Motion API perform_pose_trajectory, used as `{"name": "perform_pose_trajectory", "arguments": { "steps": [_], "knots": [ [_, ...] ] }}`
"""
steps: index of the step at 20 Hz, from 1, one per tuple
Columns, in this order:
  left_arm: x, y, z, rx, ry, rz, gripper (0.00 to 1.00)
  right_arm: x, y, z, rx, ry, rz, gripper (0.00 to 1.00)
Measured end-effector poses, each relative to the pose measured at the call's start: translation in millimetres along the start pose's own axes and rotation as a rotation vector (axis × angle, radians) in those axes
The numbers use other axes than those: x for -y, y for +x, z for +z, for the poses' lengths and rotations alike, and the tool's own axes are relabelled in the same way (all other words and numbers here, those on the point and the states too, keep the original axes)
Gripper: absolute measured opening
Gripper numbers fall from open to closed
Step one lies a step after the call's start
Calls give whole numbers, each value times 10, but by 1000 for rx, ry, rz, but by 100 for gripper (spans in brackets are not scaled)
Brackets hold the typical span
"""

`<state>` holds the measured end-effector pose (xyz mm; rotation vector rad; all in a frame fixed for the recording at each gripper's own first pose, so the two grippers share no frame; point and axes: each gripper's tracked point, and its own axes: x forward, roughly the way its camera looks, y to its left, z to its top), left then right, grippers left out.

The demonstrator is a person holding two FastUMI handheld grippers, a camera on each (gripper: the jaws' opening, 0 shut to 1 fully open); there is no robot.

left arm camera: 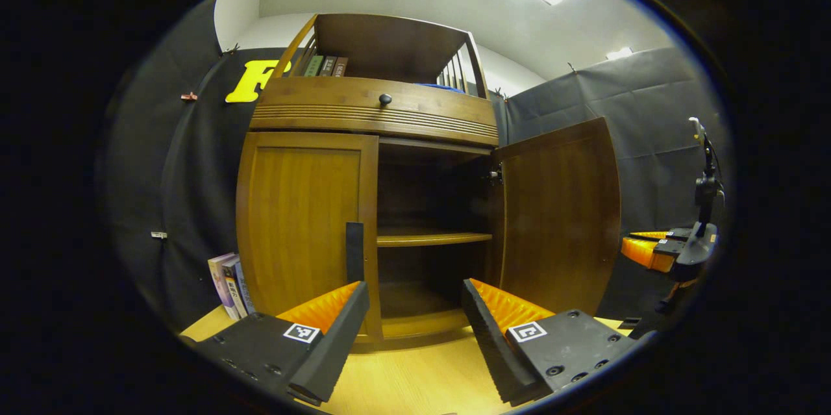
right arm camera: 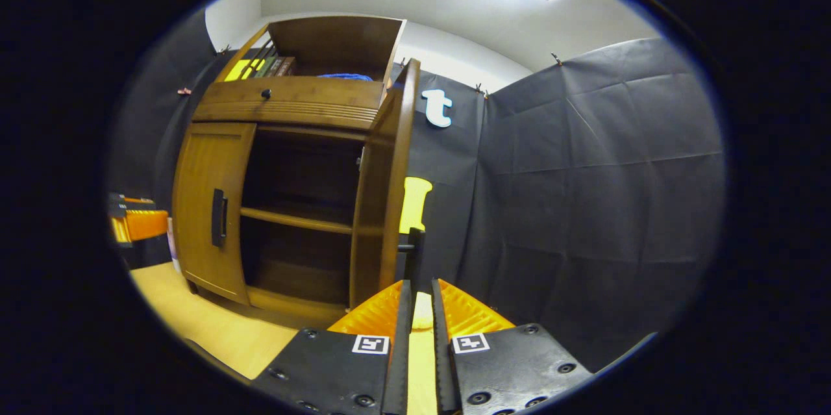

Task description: Open the right door of the double-door shoe cabinet with the right hand, and open the left door with the left hand.

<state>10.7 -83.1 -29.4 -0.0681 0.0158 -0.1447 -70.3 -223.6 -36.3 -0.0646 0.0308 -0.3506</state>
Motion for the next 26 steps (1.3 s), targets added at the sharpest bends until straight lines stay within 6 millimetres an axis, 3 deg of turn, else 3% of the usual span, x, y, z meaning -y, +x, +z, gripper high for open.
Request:
{"name": "perform_pose_trajectory", "arguments": {
  "steps": [1, 5, 7, 8, 12, 16, 19, 23, 26],
  "knots": [
    [12, 34, -28, -4, -1, -4, 90, -58, -61, 40, 9, 15, 22, 21],
    [-73, 160, -107, -24, -1, 20, 90, -287, -236, 264, 68, 41, 89, 70],
    [-151, 243, -116, -23, -6, 37, 90, -492, -350, 367, 87, 74, 150, 95],
    [-199, 301, -116, -19, -8, 48, 90, -569, -383, 405, 90, 96, 186, 99],
    [-501, 648, -108, -2, -11, 119, 89, -810, -406, 380, 59, 122, 280, 97],
    [-801, 1114, -120, 29, -27, 176, 89, -843, -314, 270, 34, 64, 276, 97],
    [-916, 1460, -252, 17, -31, 174, 88, -878, -255, 193, 13, 50, 283, 97],
    [-1053, 1731, -435, 1, -37, 198, 89, -903, -105, 68, -8, 33, 287, 97],
    [-1112, 1836, -438, 11, -28, 219, 88, -935, -19, 25, -7, 16, 290, 97]
  ]
}}
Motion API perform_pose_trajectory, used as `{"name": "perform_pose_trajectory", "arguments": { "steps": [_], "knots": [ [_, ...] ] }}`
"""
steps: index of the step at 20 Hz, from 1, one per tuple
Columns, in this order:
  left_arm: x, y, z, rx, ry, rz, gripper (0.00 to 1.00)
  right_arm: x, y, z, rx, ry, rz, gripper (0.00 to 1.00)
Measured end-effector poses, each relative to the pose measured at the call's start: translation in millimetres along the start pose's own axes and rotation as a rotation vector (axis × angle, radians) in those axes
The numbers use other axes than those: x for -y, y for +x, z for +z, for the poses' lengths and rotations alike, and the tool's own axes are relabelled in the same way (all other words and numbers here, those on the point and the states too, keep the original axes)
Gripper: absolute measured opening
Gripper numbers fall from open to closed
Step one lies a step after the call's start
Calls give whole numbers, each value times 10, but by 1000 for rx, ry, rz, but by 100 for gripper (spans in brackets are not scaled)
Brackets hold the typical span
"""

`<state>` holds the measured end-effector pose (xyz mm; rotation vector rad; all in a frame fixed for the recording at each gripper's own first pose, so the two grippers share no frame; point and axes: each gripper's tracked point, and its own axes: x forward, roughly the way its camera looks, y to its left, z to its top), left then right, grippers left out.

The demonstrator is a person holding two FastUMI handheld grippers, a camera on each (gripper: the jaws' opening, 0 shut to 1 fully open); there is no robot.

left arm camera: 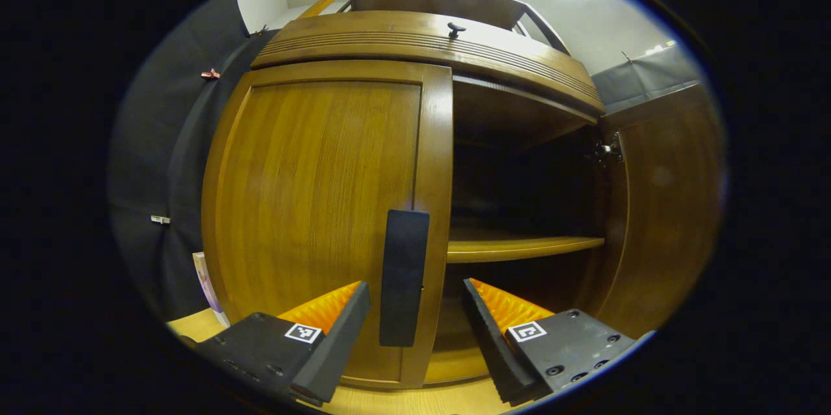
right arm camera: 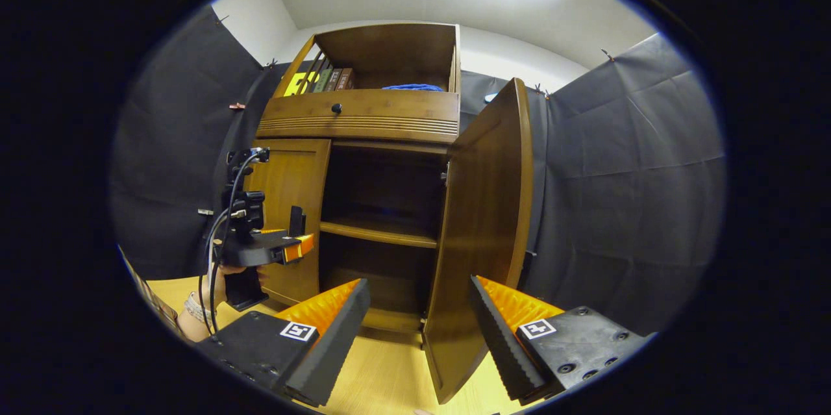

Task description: Open the right door of the double-door shoe cabinet with the right hand, and open the left door with the left hand.

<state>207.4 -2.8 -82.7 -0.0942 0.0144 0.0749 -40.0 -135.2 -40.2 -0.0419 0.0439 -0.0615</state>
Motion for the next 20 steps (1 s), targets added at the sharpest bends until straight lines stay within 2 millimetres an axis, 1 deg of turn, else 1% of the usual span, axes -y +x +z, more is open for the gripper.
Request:
{"name": "perform_pose_trajectory", "arguments": {
  "steps": [2, 5, 6, 8, 9, 10, 12, 14, 15, 16, 17, 18, 19, 20],
  "knots": [
    [-8, -26, 14, 25, 6, 10, 88, -5, 57, -20, 1, -9, 3, 97],
    [-32, -5, 20, 44, -3, 11, 86, -26, 127, -45, 6, -19, 7, 97],
    [-48, 25, -7, 38, 0, 9, 82, -39, 144, -43, 8, -16, 13, 98],
    [-94, 175, -96, 3, 18, 10, 82, -54, 172, -62, 13, -6, 22, 98],
    [-90, 179, -159, -9, 17, 10, 82, -56, 195, -75, 10, 0, 24, 98],
    [-104, 160, -154, -9, 9, 19, 75, -59, 217, -92, 7, 3, 28, 98],
    [-60, 213, -118, 11, -15, -2, 59, -56, 241, -110, 2, 1, 26, 98],
    [-87, 180, -114, 5, -18, -13, 43, -29, 259, -109, 6, 2, 18, 95],
    [-79, 172, -128, -6, -12, -24, 39, -34, 266, -106, 10, 9, 16, 95],
    [-79, 171, -135, -14, 0, -33, 37, -54, 268, -103, 13, 18, 18, 99],
    [-85, 159, -144, -26, 14, -39, 35, -91, 266, -93, 16, 27, 23, 97],
    [-92, 138, -154, -43, 21, -46, 34, -121, 257, -78, 20, 33, 27, 99],
    [-90, 105, -156, -49, 16, -60, 32, -158, 249, -67, 24, 34, 30, 99],
    [-85, 53, -155, -58, 4, -80, 30, -193, 249, -63, 25, 32, 32, 97]
  ]
}}
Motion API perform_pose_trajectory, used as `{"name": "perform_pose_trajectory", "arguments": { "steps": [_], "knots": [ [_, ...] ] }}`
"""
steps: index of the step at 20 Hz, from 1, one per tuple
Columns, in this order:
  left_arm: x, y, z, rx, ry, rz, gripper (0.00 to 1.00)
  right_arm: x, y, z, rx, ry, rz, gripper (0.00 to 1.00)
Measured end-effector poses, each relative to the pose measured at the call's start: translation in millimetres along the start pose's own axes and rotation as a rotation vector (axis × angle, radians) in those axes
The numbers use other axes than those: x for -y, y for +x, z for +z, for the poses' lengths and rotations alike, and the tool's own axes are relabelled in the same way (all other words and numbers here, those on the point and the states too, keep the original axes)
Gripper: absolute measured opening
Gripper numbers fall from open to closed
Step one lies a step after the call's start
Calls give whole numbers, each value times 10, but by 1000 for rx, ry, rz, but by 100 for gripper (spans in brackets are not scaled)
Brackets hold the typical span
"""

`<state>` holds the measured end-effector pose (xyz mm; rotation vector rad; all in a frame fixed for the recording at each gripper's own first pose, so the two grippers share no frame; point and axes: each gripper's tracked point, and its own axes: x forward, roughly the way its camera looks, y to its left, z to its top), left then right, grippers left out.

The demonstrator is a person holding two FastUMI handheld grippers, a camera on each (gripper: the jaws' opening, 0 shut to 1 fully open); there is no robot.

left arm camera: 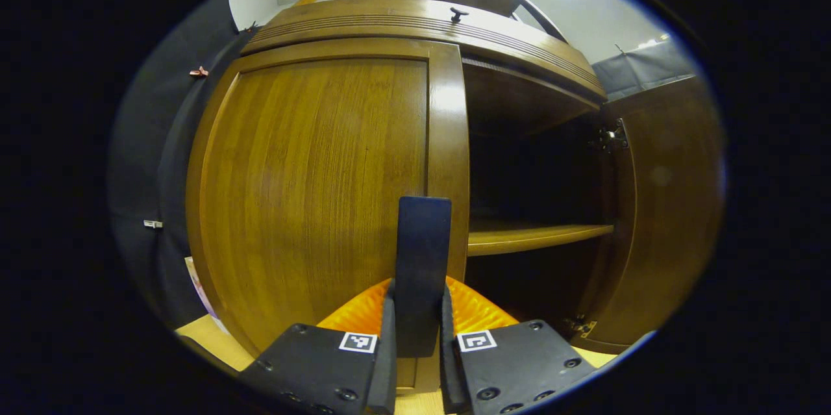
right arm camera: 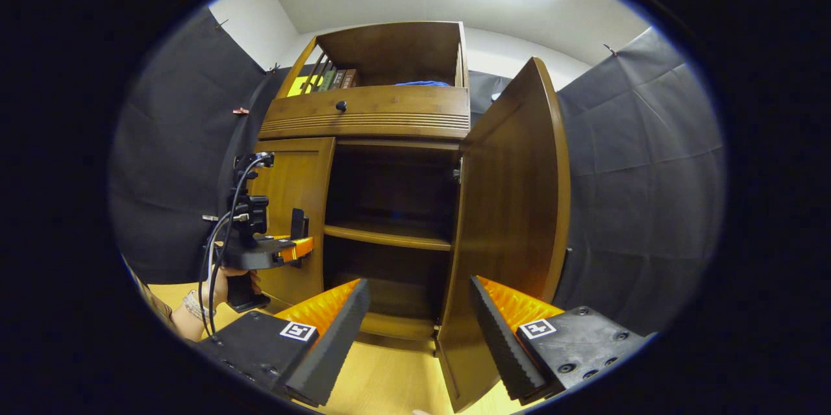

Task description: Open the right door of the double-door shoe cabinet with the right hand, and open the left door with the left hand.

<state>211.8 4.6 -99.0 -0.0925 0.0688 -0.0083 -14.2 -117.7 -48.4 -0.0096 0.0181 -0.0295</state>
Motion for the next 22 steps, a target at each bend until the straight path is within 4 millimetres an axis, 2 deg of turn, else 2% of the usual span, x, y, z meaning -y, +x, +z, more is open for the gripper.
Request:
{"name": "perform_pose_trajectory", "arguments": {
  "steps": [1, 2, 6, 10, 13, 16, 20, 22],
  "knots": [
    [16, -75, 6, 0, -13, -22, 32, -40, -10, 12, 3, -4, 3, 97],
    [28, -149, 12, -7, -25, -41, 29, -86, -22, 20, 4, -8, 9, 97],
    [-13, -472, 41, -22, -12, -63, 30, -297, -7, 70, 12, -20, 44, 97],
    [-62, -785, 64, -41, -30, -98, 30, -523, 23, 31, -5, -26, 89, 98],
    [-120, -978, 91, -38, -28, -109, 30, -671, 35, 29, -9, -32, 119, 99],
    [-211, -1150, 111, -39, -22, -95, 30, -833, 54, 60, 0, -21, 150, 95],
    [-335, -1375, 134, -28, -22, -63, 30, -1023, 54, 71, 8, 5, 195, 95],
    [-414, -1478, 148, -26, -8, -37, 30, -1131, 66, 79, 11, 21, 219, 98]
  ]
}}
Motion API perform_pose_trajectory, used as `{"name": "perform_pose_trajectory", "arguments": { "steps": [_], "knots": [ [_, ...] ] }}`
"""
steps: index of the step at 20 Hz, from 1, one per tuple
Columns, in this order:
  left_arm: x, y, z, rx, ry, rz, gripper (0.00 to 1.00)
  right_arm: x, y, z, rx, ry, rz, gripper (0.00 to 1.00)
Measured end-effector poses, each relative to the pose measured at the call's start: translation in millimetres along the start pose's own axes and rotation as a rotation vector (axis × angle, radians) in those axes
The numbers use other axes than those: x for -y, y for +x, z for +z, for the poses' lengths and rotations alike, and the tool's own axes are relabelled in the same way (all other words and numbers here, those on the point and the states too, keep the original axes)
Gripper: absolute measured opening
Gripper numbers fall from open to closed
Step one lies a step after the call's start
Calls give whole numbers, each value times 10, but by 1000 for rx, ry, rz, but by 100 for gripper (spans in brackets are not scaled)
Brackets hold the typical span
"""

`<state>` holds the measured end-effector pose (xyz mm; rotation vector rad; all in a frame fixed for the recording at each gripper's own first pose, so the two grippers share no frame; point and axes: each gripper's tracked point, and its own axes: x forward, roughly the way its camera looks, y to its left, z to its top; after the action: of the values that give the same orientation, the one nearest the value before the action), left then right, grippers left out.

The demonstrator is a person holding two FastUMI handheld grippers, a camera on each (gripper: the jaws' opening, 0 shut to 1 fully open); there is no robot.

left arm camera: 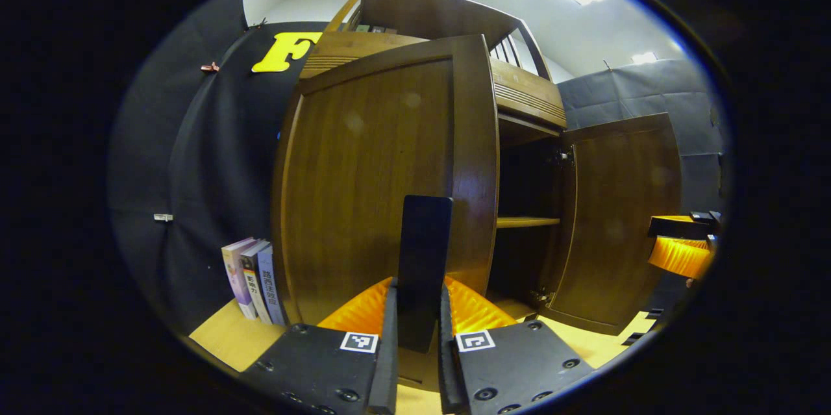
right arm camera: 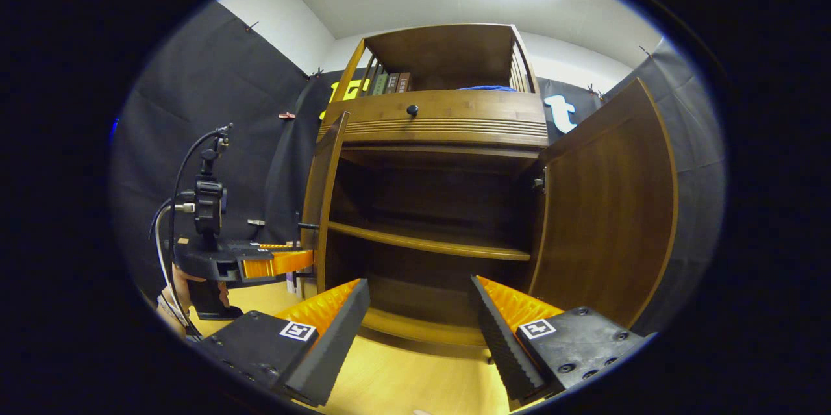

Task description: Open the right door of the double-door shoe cabinet with the right hand, and open the left door with the left hand.

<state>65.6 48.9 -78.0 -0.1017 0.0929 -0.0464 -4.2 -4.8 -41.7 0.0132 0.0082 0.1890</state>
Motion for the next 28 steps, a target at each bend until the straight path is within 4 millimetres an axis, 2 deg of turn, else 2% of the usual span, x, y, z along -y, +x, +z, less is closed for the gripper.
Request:
{"name": "perform_pose_trajectory", "arguments": {
  "steps": [7, 15, 20, 23, 24, 25, 26, 28],
  "knots": [
    [-251, -330, 21, 8, 2, 71, 29, -295, 40, -74, -19, 9, 74, 99],
    [-654, -689, 51, 21, 15, 184, 24, -595, 150, -111, -31, 25, 151, 98],
    [-976, -874, 29, 4, 44, 274, 17, -825, 215, -165, -39, 25, 200, 99],
    [-1140, -1033, -80, -30, 12, 317, 13, -920, 224, -174, -44, 14, 217, 97],
    [-1209, -1105, -99, -37, 11, 344, 11, -935, 219, -180, -44, 7, 218, 100],
    [-1295, -1218, -96, -36, 19, 381, 11, -942, 215, -168, -41, 0, 216, 98],
    [-1379, -1312, -77, -40, 30, 422, 10, -944, 216, -158, -36, -7, 212, 99],
    [-1385, -1460, -8, -23, 31, 441, 0, -931, 230, -136, -26, -14, 202, 98]
  ]
}}
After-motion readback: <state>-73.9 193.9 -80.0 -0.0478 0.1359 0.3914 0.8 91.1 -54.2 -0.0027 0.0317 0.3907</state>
